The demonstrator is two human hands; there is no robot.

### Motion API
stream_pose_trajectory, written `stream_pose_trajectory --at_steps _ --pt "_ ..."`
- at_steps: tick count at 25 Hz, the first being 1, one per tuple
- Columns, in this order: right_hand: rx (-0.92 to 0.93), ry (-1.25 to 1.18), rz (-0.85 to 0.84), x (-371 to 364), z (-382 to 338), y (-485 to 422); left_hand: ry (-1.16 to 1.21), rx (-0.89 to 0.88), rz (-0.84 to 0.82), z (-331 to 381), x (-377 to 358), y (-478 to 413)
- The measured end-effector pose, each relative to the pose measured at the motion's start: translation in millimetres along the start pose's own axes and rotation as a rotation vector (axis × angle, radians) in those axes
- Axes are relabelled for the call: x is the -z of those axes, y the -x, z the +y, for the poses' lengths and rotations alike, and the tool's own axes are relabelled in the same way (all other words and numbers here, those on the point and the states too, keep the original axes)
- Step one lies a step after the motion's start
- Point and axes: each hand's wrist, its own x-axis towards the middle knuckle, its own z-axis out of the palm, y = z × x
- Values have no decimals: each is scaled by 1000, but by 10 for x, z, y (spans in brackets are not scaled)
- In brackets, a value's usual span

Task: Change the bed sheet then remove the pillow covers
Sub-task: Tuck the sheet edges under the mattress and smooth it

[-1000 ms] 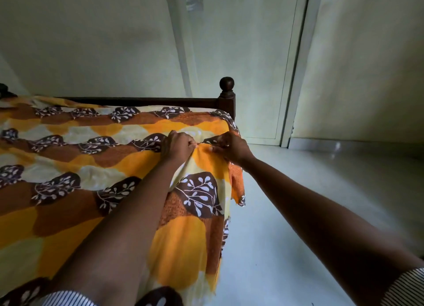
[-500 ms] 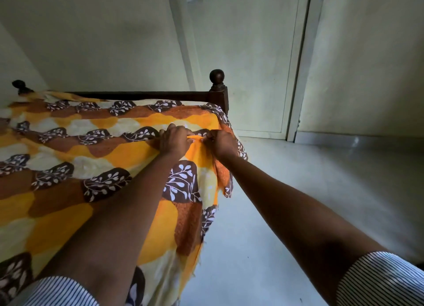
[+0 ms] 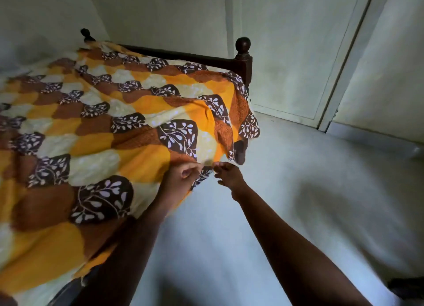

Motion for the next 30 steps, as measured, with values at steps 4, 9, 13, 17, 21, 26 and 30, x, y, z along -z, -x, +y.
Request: stream_pose_trajectory --at_steps 4,9,13,17,21,26,30 --pt "-280 -222 -143 -136 281 185 459 503 174 -431 -104 587" --pt "-490 -368 -87 -490 534 376 1264 746 365 -906 -170 838" --pt "-524 -442 -94 -780 647 463 1311 686 471 -1158 -202 765" --pt "-499 -415 -70 -826 657 373 1298 707 538 -1173 -198 595" --pt "-485 -340 -98 -864 630 201 1182 883 426 -1240 -176 546" --pt "-455 -324 53 -929 613 39 1179 996 282 -1034 -115 664" --pt "-424 -242 133 -895 616 15 1386 729 340 -678 -26 690"
